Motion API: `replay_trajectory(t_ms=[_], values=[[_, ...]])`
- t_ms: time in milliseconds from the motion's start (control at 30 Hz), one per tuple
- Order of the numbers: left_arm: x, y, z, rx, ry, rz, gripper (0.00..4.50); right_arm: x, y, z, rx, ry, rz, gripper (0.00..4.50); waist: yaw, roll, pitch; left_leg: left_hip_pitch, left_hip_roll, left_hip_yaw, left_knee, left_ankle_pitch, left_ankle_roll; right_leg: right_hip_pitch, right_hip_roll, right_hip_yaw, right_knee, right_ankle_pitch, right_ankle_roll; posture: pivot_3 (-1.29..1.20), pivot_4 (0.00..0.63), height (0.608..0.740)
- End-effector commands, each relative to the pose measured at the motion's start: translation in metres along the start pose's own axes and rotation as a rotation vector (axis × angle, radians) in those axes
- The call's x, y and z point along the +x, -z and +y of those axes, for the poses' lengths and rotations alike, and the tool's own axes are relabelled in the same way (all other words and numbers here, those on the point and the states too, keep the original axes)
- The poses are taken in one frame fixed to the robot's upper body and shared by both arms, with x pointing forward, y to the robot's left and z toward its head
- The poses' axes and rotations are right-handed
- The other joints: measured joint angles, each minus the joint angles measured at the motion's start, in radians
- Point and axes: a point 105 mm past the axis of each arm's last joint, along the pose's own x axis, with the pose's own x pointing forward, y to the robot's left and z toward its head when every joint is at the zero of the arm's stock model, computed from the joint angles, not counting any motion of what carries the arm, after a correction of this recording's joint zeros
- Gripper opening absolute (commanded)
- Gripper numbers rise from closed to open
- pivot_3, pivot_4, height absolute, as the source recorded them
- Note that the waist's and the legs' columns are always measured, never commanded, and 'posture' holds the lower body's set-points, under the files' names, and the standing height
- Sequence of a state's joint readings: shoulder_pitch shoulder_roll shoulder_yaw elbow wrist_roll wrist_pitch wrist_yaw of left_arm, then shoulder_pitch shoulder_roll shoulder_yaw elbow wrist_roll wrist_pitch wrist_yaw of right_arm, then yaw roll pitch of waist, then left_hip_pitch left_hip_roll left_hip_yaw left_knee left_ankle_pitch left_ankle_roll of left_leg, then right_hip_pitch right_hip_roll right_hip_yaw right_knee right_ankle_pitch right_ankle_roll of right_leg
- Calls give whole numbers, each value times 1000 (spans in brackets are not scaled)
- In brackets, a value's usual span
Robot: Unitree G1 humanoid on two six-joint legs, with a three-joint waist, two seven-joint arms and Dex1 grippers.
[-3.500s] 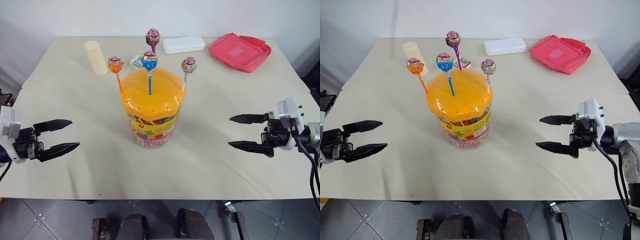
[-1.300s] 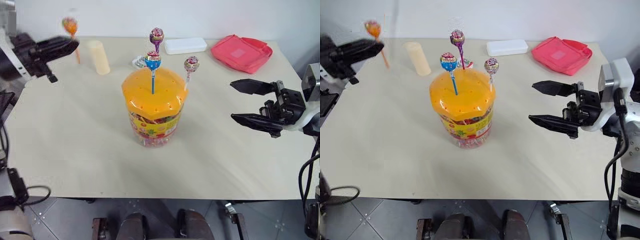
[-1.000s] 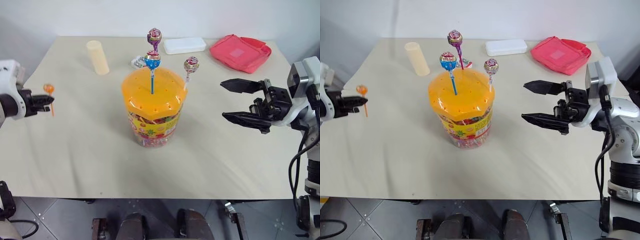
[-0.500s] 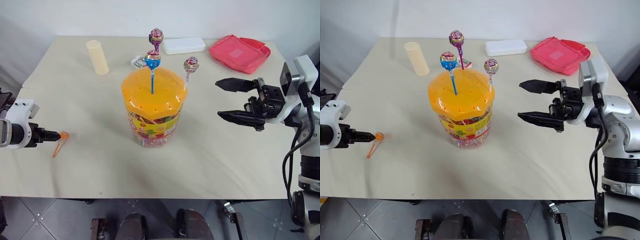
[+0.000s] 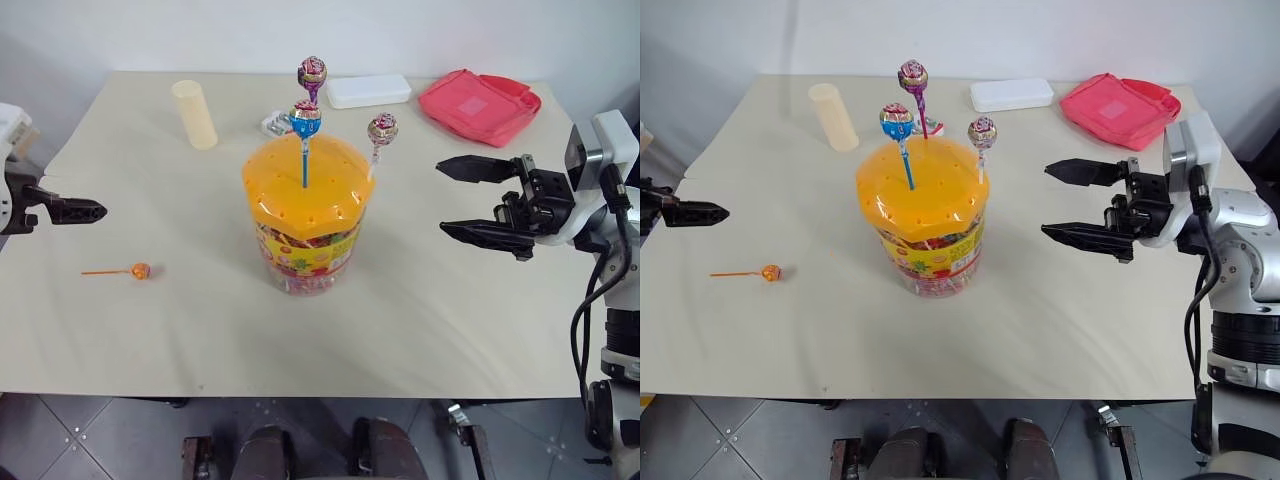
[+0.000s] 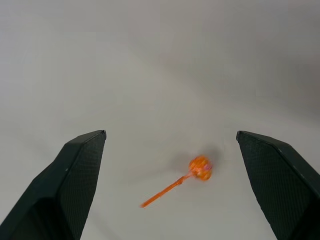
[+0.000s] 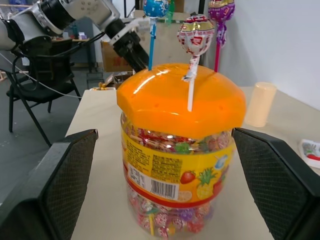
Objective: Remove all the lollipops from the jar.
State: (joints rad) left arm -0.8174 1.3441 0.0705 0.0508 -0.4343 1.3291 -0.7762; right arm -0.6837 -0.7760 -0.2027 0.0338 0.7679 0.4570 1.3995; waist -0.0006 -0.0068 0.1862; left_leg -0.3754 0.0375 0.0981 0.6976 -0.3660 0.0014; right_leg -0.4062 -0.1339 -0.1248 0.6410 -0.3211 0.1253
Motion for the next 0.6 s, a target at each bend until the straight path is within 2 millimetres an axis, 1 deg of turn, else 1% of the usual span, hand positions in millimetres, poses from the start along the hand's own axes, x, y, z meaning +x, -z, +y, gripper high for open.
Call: replay_trajectory(t_ms=[33,100,200,267,333,400,467,600], values=[[-18,-29,-9,131,74,-149,4440,-7,-18,0,-81,15,-4,4500,0,0,0,-1,0,0,0,0,0,-1,0,0,1,0,0,0,150,740],[-20,-41,-18,198,143,-241,4440,-8,-18,2,-84,18,-2,4500,0,0,0,-1,0,1,0,0,0,-2,0,2,1,0,0,0,150,740],[-23,-47,-34,265,263,-332,4440,-9,-20,5,-88,23,-3,4500,0,0,0,-1,0,2,0,0,0,-3,0,2,2,0,0,0,150,740],[-32,-51,-56,323,428,-447,4440,-9,-23,9,-89,26,-4,4500,0,0,0,-1,0,3,1,0,0,-3,0,3,2,0,0,0,150,740],[-43,-59,-70,359,560,-614,4440,-9,-25,12,-86,27,-6,4500,1,0,0,-1,0,3,1,0,0,-3,0,3,3,0,0,0,150,740],[-50,-57,-77,381,665,-722,4440,-6,-26,15,-76,24,1,4500,0,0,0,-2,0,2,2,0,0,-3,0,3,3,0,0,0,150,740],[-57,-50,-84,438,791,-836,4440,0,-25,16,-66,22,21,4500,-1,0,0,-1,0,3,2,0,0,-3,0,3,3,0,0,0,150,740],[-57,-36,-84,442,920,-897,4440,19,-24,9,-55,43,27,4500,-7,0,0,-1,0,3,2,0,0,-4,0,3,3,0,0,0,150,740]])
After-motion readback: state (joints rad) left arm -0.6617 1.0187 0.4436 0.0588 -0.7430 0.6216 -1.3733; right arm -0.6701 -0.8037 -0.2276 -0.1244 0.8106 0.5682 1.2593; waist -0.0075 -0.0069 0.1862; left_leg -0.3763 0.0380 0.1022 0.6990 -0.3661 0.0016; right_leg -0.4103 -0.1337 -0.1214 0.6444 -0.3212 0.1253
